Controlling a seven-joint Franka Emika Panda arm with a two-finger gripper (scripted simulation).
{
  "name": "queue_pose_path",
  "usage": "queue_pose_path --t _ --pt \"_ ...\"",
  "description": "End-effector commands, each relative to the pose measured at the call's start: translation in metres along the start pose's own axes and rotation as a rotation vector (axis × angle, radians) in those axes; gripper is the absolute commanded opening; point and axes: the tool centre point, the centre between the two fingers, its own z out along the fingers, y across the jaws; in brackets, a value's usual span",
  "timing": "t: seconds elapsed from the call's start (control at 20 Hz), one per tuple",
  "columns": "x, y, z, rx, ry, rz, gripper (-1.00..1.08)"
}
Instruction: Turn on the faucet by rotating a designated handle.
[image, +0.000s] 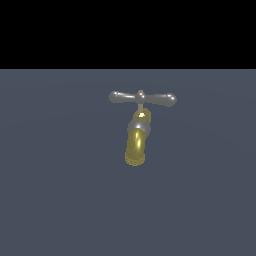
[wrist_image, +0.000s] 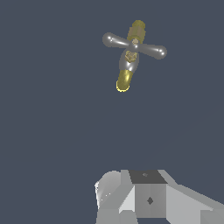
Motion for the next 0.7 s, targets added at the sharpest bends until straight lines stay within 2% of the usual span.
queue_pose_path --t 0.0,0.65 --pt "0.000 0.000 0.000 0.000 0.000 0.000 -1.00" --pt "0.006 0.017 0.023 0.002 -0.004 -0.094 -1.00"
